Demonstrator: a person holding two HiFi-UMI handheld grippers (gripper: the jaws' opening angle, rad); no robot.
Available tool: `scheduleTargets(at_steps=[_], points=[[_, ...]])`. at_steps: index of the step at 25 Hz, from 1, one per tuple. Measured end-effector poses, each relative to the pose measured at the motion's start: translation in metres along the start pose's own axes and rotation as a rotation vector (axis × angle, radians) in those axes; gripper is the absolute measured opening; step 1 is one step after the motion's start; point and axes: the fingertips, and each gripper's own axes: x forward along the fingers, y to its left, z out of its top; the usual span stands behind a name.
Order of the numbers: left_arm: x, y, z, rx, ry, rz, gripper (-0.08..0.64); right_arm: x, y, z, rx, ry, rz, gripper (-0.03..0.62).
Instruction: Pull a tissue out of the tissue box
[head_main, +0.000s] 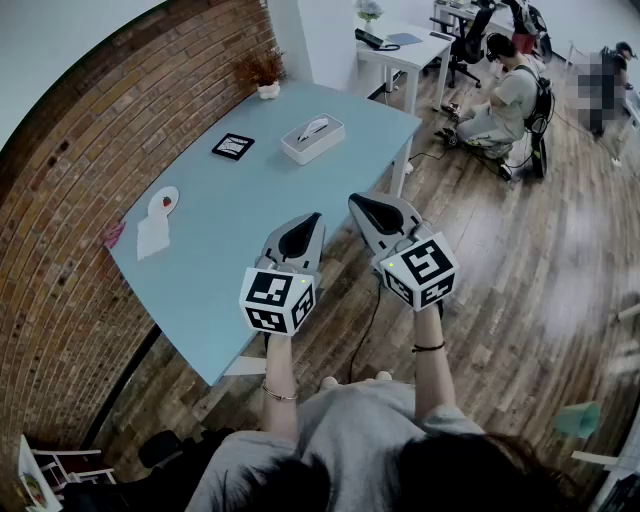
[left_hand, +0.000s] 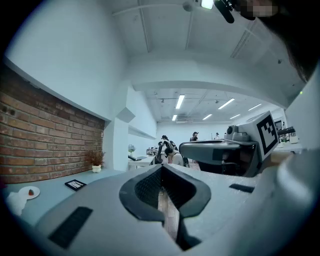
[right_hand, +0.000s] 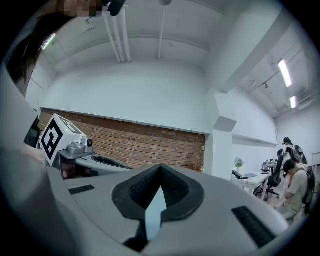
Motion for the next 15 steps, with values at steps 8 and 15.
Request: scheduleTargets(at_steps=[8,15], points=[[0.015,-0.001,-0.003,-0.030,0.001,-0.001,0.003,0.001,-0.016,-0.007,-0.008,0.015,-0.002,-0.002],[0.046,-0.013,-0.007,-0.040,0.001,0.013,0.003,-0.005,-0.047,-0.018,-0.010,0.022,-0.003,-0.002]])
